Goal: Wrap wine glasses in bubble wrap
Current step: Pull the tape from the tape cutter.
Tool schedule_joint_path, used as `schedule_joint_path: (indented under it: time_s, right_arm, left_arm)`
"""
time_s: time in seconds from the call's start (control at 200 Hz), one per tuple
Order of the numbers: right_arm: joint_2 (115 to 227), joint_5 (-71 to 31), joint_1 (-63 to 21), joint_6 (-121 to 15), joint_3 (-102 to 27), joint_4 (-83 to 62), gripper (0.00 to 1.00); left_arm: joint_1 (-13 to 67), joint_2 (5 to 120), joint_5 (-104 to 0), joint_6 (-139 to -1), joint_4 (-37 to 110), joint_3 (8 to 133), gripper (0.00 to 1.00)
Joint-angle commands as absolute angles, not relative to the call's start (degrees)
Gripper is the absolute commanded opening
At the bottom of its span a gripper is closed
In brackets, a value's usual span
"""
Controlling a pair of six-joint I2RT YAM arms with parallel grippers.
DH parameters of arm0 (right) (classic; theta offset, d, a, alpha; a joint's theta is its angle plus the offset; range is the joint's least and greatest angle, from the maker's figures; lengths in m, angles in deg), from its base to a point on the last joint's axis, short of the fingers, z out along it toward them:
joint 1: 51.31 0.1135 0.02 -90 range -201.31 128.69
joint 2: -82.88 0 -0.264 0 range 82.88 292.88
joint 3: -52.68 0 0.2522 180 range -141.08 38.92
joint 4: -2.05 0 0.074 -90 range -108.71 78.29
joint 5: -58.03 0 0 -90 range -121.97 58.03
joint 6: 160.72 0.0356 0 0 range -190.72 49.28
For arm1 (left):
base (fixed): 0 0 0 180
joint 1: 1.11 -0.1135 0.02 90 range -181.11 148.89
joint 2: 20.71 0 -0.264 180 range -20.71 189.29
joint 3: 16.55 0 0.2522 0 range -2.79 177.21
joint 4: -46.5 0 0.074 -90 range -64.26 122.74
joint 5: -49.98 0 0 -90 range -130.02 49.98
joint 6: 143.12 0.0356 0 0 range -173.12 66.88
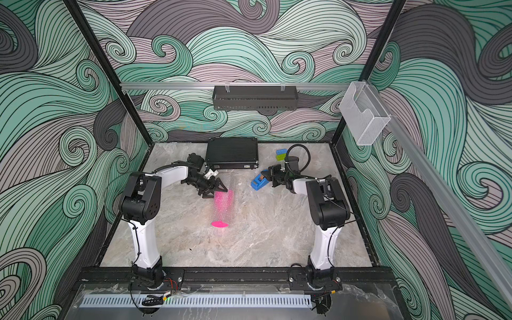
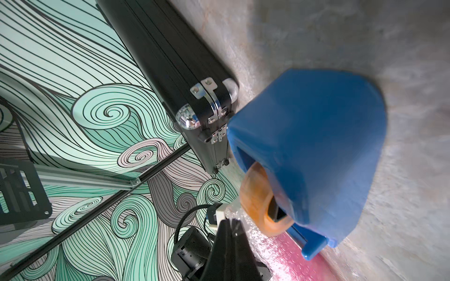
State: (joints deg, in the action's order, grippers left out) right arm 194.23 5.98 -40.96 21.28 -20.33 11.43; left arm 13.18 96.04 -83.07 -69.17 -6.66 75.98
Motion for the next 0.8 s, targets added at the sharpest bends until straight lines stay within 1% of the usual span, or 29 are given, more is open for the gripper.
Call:
schedule_joint_path:
  time_s: [0.0,0.14,0.215,0.305,0.47,0.59,0.645,0.731,0.796]
  right_arm:
    - [191.78,6.42,-41.44,24.16,-23.75,15.03,0.0]
    - [193.78,5.38,-40.31,19.38,-27.07,8.09,0.0]
    - [195.4,5.36,-39.64,21.94,-25.81,11.86,0.0]
    - [194.63,4.05,-39.25,25.34,-23.32,16.11,0.0]
    - [190.31,2.58,-38.52,26.07,-23.71,14.11,0.0]
    - [188.53,1.45,-38.44,23.4,-23.94,10.55,0.0]
    - [188.77,1.59,-38.45,24.0,-23.07,10.94,0.0]
    - [188.42,0.75,-38.29,27.31,-20.22,16.0,0.0]
    - [187.89,0.9,-38.31,25.44,-20.74,13.89,0.0]
  left_arm:
    - [14.91,98.54,-74.38,-68.53,-12.41,74.21,0.72]
    - [15.15,99.71,-75.9,-69.11,-11.73,73.48,0.72]
    - [15.15,99.15,-74.79,-68.63,-12.7,74.31,0.72]
    - [15.25,98.22,-74.97,-69.2,-11.76,73.36,0.72]
    - [15.16,98.32,-75.18,-68.91,-12.52,74.01,0.72]
    - [15.27,98.83,-76.92,-69.38,-11.22,73.06,0.72]
    - [15.25,99.28,-76.74,-69.16,-12.04,73.83,0.72]
    - [15.34,98.07,-75.7,-68.83,-12.11,73.63,0.72]
    - [15.36,98.13,-76.38,-69.27,-11.17,72.87,0.72]
